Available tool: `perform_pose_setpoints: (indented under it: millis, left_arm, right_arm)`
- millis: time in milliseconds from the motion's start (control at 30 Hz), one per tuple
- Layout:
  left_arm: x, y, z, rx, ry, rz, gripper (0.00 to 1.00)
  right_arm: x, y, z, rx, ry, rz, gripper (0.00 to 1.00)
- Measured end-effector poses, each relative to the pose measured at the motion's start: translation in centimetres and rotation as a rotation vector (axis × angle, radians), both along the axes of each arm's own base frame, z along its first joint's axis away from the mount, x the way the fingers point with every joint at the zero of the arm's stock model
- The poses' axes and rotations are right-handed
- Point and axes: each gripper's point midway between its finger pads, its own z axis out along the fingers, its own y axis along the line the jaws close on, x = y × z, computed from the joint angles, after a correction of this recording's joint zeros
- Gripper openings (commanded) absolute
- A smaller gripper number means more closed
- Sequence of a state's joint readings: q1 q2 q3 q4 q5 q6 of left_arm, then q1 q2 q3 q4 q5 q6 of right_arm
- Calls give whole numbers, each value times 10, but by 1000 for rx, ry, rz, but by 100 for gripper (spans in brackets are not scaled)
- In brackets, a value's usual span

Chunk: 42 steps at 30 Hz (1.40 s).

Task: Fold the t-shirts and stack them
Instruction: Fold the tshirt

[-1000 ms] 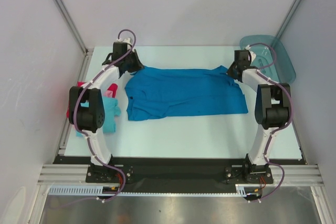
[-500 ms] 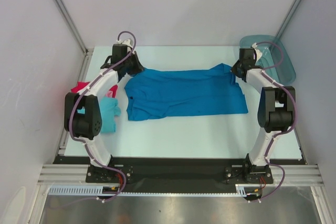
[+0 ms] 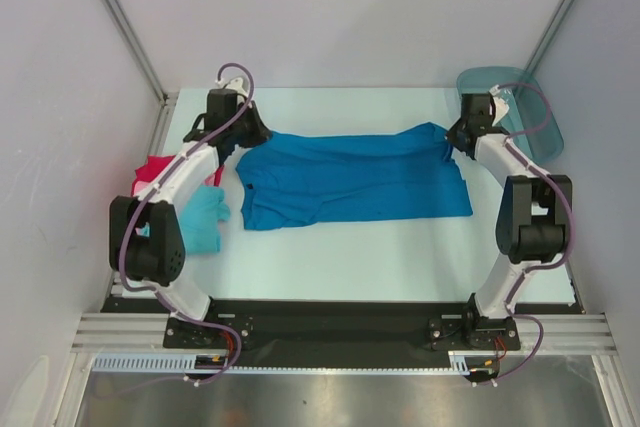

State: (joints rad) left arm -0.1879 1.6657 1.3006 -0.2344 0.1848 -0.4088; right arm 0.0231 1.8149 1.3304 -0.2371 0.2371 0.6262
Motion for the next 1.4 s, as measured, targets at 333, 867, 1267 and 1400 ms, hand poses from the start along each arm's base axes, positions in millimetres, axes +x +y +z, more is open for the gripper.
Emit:
perform_pose_setpoints:
  millis: [333,867,1267,1400]
  left_arm:
    - [-31,4,4,2,-10,10,0]
    - [-69,3,-34,14,67,30,0]
    - [-97,6,-52,32,93,66,13]
    - [-101,7,-49,39,86,89,20]
  right_arm:
    - [-42,-9,-9,15,45,-51,0]
    - [-83,-19,-40,55,111,-127,0]
    - [-85,-21,-45,57,122,-153,7]
    - [-87,-22,-55,59,150,-161,12]
